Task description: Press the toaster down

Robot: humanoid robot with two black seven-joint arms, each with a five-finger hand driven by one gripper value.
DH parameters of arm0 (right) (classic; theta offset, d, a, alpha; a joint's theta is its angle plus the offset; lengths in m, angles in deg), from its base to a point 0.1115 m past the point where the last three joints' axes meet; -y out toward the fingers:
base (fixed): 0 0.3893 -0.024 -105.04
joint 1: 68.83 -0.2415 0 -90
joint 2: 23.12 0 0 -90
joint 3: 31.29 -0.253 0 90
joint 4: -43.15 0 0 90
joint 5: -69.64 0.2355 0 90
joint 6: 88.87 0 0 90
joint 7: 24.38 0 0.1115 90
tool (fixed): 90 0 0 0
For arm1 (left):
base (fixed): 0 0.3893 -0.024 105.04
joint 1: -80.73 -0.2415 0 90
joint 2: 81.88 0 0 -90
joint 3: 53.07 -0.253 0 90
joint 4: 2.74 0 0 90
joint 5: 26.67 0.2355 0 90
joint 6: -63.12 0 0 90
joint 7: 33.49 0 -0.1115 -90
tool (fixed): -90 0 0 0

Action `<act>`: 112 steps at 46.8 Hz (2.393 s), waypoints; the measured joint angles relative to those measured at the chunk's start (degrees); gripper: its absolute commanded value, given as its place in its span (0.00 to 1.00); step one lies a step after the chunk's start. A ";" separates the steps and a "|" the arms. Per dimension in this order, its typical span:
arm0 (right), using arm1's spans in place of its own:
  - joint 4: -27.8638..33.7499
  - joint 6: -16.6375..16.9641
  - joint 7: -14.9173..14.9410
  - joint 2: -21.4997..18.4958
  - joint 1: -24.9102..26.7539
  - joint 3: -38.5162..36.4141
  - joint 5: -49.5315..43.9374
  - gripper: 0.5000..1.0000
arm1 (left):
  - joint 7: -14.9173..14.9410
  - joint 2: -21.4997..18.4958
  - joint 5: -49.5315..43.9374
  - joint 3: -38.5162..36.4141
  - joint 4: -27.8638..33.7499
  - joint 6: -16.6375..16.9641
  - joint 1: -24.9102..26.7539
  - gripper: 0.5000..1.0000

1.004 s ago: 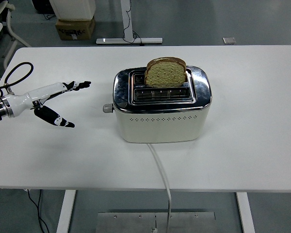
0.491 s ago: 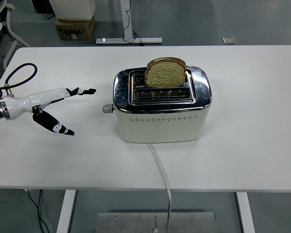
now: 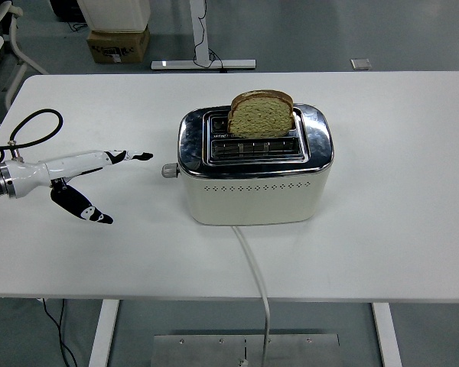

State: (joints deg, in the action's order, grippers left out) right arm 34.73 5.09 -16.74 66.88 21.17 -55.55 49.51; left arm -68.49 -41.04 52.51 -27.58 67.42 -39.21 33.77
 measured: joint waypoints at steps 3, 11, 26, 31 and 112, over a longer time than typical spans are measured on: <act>-0.01 0.00 0.00 0.00 -0.01 0.00 0.00 1.00 | 0.01 0.14 0.03 0.00 -0.03 0.01 -0.13 1.00; -0.01 0.00 0.00 0.00 -0.01 0.00 -0.01 1.00 | 0.01 1.03 1.91 -0.11 -0.30 0.08 -1.21 1.00; -0.01 0.00 0.00 0.00 0.00 0.00 -0.02 1.00 | 0.01 1.68 2.54 -0.09 -0.53 0.20 -1.28 1.00; -0.01 0.00 0.00 0.00 -0.01 0.00 0.00 1.00 | 0.01 1.69 2.32 -0.09 -0.73 0.20 -1.45 1.00; -0.01 0.00 0.01 0.00 -0.01 0.00 0.01 1.00 | 0.00 6.49 2.90 -0.08 -3.72 0.39 -1.69 1.00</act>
State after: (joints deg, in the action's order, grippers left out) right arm 34.72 5.09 -16.73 66.88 21.17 -55.55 49.51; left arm -68.49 -34.55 55.41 -27.66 63.70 -38.82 32.08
